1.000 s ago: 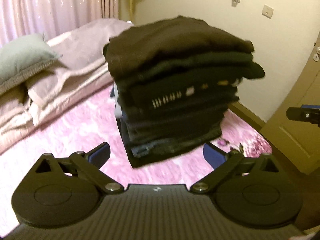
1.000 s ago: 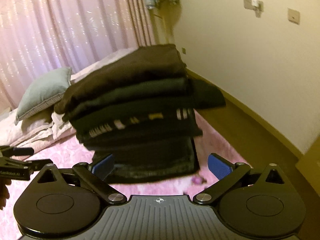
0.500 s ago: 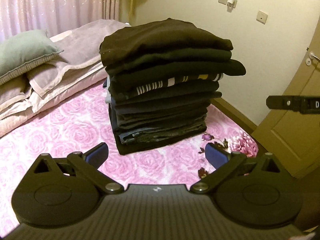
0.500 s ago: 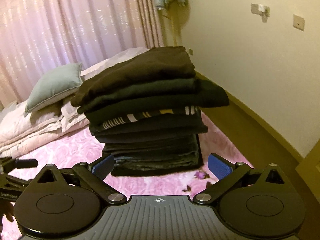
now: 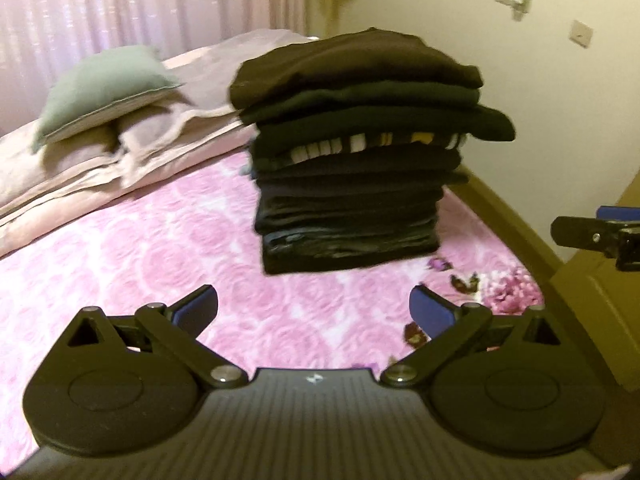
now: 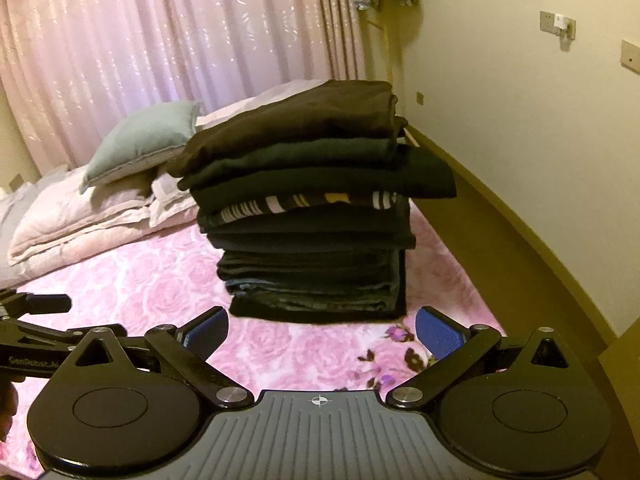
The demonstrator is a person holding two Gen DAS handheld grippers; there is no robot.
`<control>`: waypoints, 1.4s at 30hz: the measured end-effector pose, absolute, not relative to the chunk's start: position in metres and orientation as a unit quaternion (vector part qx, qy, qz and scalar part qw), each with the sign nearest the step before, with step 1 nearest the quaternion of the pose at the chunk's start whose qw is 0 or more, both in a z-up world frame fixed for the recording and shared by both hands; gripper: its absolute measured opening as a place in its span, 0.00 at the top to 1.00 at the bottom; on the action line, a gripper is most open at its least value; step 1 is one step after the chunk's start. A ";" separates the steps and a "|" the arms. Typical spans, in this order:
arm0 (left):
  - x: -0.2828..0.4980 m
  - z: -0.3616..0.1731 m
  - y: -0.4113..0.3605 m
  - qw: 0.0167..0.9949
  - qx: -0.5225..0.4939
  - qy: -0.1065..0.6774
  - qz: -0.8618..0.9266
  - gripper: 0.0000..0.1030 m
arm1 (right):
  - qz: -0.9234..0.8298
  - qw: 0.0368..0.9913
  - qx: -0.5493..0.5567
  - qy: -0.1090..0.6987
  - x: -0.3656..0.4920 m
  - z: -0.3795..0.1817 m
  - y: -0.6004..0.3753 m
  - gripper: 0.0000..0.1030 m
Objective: Fold clothes
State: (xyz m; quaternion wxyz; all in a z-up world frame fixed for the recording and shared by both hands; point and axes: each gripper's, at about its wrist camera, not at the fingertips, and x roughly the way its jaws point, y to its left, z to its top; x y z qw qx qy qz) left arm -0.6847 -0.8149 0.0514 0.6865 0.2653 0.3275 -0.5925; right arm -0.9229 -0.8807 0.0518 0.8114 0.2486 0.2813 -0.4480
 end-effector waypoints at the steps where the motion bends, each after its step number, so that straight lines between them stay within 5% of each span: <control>1: -0.687 0.052 -0.810 0.689 0.265 0.331 -0.587 0.02 | -0.445 0.812 0.250 0.284 -0.925 0.048 -0.879 0.01; 42: -0.655 0.059 -0.773 0.672 0.257 0.317 -0.618 0.04 | -0.474 0.792 0.253 0.290 -0.870 0.058 -0.821 0.01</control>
